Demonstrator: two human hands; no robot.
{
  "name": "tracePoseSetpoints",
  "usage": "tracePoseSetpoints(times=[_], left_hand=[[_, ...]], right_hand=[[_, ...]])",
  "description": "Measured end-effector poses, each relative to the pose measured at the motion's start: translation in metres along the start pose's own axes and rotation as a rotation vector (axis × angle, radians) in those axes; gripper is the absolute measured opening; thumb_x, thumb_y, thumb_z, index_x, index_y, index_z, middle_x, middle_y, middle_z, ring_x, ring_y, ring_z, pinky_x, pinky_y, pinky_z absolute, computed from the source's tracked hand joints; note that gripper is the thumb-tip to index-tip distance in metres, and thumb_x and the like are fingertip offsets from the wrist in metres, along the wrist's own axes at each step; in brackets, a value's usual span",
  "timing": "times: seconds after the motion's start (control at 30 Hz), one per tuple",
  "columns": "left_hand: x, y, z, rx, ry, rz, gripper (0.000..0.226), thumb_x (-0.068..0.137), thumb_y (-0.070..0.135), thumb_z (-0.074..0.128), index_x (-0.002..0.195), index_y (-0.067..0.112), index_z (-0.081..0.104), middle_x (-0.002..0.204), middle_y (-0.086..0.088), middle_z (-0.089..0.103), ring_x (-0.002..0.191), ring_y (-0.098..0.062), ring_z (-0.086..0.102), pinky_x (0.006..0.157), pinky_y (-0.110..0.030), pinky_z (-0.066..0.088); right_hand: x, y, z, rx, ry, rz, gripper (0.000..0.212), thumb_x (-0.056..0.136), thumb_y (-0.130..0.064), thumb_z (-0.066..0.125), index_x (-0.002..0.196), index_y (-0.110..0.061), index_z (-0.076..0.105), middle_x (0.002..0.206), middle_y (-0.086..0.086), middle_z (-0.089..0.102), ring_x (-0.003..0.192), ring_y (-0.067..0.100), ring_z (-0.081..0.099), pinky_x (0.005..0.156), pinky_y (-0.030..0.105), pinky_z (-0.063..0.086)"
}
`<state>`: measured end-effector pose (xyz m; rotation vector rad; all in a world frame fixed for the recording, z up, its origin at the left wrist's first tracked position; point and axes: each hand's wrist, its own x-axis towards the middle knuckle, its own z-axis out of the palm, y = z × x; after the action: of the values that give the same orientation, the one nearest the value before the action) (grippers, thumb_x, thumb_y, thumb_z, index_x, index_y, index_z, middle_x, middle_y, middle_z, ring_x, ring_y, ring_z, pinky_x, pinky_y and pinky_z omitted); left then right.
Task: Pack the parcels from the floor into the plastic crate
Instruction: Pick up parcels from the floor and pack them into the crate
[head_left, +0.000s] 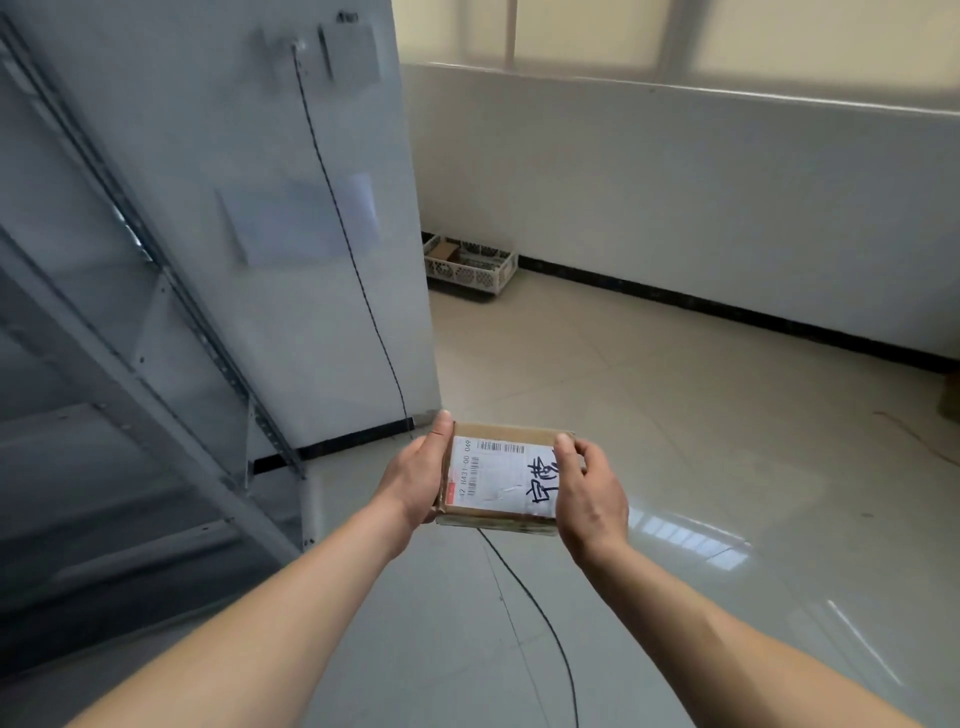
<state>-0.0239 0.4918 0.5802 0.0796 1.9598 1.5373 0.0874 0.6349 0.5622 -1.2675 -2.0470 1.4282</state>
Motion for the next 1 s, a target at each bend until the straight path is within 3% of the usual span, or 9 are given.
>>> tracePoseSetpoints(times=[0.2, 0.33, 0.47, 0.6, 0.73, 0.87, 1.0], left_hand=[[-0.047, 0.019, -0.044, -0.029, 0.092, 0.017, 0.072, 0.075, 0.085, 0.039, 0.095, 0.021, 0.068, 0.085, -0.004, 0.068, 0.079, -0.027, 0.064, 0.075, -0.038, 0.047], [-0.082, 0.023, -0.082, -0.051, 0.151, 0.014, 0.085, 0.049, 0.098, 0.039, 0.083, 0.027, 0.071, 0.087, -0.007, 0.073, 0.089, -0.034, 0.07, 0.077, -0.041, 0.051], [-0.122, 0.021, -0.125, -0.058, 0.215, 0.058, 0.076, 0.062, 0.094, 0.04, 0.082, 0.027, 0.071, 0.086, -0.007, 0.074, 0.083, -0.029, 0.07, 0.072, -0.037, 0.05], [-0.167, 0.01, -0.171, -0.047, 0.282, 0.132, 0.067, 0.068, 0.09, 0.036, 0.082, 0.035, 0.07, 0.086, -0.004, 0.075, 0.085, -0.028, 0.071, 0.08, -0.041, 0.053], [-0.214, -0.01, -0.224, -0.088, 0.351, 0.152, 0.075, 0.074, 0.085, 0.037, 0.088, 0.018, 0.067, 0.088, -0.019, 0.072, 0.075, -0.029, 0.069, 0.066, -0.034, 0.046], [-0.26, -0.032, -0.278, -0.108, 0.418, 0.147, 0.069, 0.081, 0.082, 0.034, 0.097, 0.023, 0.066, 0.093, -0.003, 0.075, 0.084, -0.022, 0.071, 0.07, -0.031, 0.052], [-0.303, -0.05, -0.326, -0.125, 0.471, 0.155, 0.07, 0.084, 0.078, 0.031, 0.106, 0.022, 0.065, 0.097, -0.003, 0.075, 0.089, -0.024, 0.072, 0.073, -0.036, 0.055]], right_hand=[[-0.03, -0.041, 0.013, -0.033, -0.064, -0.101, 0.045, 0.098, -0.056, 0.04, 0.122, -0.025, 0.06, 0.1, -0.001, 0.063, 0.096, 0.022, 0.055, 0.081, 0.033, 0.039], [-0.058, -0.065, 0.033, -0.024, -0.123, -0.152, 0.048, 0.097, -0.059, 0.039, 0.12, -0.023, 0.061, 0.104, 0.001, 0.067, 0.103, 0.025, 0.061, 0.087, 0.035, 0.043], [-0.097, -0.087, 0.058, -0.026, -0.173, -0.215, 0.048, 0.097, -0.058, 0.04, 0.12, -0.022, 0.061, 0.108, 0.002, 0.068, 0.103, 0.024, 0.06, 0.084, 0.033, 0.041], [-0.15, -0.11, 0.085, -0.028, -0.242, -0.282, 0.046, 0.098, -0.057, 0.04, 0.115, -0.02, 0.062, 0.106, 0.005, 0.069, 0.1, 0.024, 0.062, 0.089, 0.039, 0.047], [-0.211, -0.131, 0.114, -0.029, -0.308, -0.371, 0.046, 0.099, -0.054, 0.041, 0.117, -0.017, 0.062, 0.105, 0.001, 0.066, 0.095, 0.021, 0.057, 0.082, 0.033, 0.041], [-0.272, -0.143, 0.144, -0.027, -0.379, -0.415, 0.049, 0.098, -0.057, 0.04, 0.115, -0.017, 0.063, 0.106, 0.005, 0.068, 0.097, 0.023, 0.059, 0.083, 0.035, 0.044], [-0.328, -0.155, 0.174, -0.045, -0.438, -0.453, 0.047, 0.099, -0.056, 0.039, 0.115, -0.019, 0.062, 0.104, 0.003, 0.067, 0.098, 0.024, 0.06, 0.082, 0.035, 0.043]])
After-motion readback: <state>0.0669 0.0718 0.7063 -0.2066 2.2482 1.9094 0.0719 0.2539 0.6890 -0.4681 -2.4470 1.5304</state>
